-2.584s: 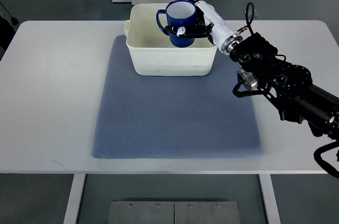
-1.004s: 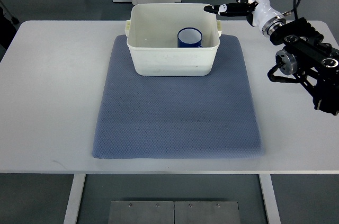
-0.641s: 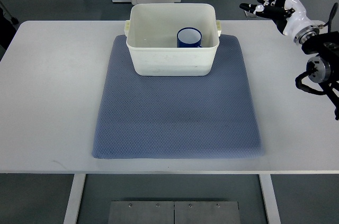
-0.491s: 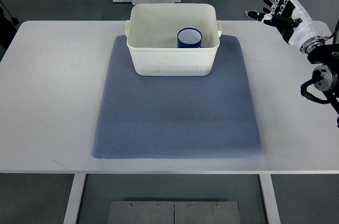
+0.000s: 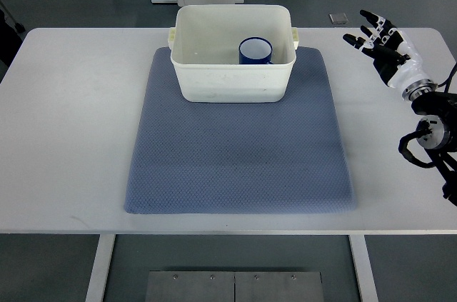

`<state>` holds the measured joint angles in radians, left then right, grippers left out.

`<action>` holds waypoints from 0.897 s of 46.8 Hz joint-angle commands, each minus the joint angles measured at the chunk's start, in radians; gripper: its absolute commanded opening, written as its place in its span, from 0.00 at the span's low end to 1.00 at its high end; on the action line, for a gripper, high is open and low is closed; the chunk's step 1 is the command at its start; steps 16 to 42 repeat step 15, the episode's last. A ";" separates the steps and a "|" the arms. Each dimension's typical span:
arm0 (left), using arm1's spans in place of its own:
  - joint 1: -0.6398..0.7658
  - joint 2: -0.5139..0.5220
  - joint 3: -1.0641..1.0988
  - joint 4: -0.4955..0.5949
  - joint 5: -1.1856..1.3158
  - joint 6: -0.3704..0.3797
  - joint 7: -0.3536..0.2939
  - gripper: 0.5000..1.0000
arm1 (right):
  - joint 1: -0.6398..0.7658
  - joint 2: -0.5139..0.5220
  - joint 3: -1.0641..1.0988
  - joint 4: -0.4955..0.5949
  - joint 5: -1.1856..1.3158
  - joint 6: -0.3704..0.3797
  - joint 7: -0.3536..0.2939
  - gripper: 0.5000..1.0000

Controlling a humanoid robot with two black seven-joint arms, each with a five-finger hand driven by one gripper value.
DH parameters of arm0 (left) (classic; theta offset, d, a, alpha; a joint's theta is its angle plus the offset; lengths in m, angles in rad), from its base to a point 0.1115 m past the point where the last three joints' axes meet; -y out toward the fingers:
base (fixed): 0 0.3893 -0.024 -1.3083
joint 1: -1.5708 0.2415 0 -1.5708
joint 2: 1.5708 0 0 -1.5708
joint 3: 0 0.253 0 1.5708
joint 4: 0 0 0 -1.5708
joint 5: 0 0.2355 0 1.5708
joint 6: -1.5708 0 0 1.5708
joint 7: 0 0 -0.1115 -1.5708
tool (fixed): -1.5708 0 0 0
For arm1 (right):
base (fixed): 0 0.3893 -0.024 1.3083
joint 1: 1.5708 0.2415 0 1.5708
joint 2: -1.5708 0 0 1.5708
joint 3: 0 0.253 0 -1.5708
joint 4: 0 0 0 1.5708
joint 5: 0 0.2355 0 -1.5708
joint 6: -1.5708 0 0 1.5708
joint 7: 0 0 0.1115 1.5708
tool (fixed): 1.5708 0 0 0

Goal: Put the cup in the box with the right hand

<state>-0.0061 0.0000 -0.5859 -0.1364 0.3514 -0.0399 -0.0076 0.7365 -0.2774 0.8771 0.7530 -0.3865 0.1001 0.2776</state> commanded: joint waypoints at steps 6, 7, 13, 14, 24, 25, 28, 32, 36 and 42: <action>0.000 0.000 0.000 0.000 0.001 0.000 0.000 1.00 | -0.019 0.018 0.006 0.000 0.000 0.000 0.000 1.00; 0.000 0.000 0.000 0.000 0.001 0.000 0.000 1.00 | -0.020 0.021 0.006 0.000 0.000 0.001 0.000 1.00; 0.000 0.000 0.000 0.000 0.001 0.000 0.000 1.00 | -0.037 0.038 0.006 0.000 0.000 0.000 0.000 1.00; 0.000 0.000 0.000 0.000 0.000 0.000 0.000 1.00 | -0.040 0.040 0.006 0.000 0.000 0.000 0.000 1.00; 0.000 0.000 0.000 0.000 0.000 0.000 0.000 1.00 | -0.040 0.041 0.006 0.000 0.000 0.000 0.002 1.00; 0.000 0.000 0.000 0.000 0.000 0.000 0.000 1.00 | -0.040 0.041 0.006 0.000 0.000 0.000 0.002 1.00; 0.000 0.000 0.000 0.000 0.000 0.000 0.000 1.00 | -0.040 0.041 0.006 0.000 0.000 0.000 0.002 1.00; 0.000 0.000 0.000 0.000 0.000 0.000 0.000 1.00 | -0.040 0.041 0.006 0.000 0.000 0.000 0.002 1.00; 0.000 0.000 0.000 0.000 0.000 0.000 0.000 1.00 | -0.040 0.041 0.006 0.000 0.000 0.000 0.002 1.00; 0.000 0.000 0.000 0.000 0.000 0.000 0.000 1.00 | -0.040 0.041 0.006 0.000 0.000 0.000 0.002 1.00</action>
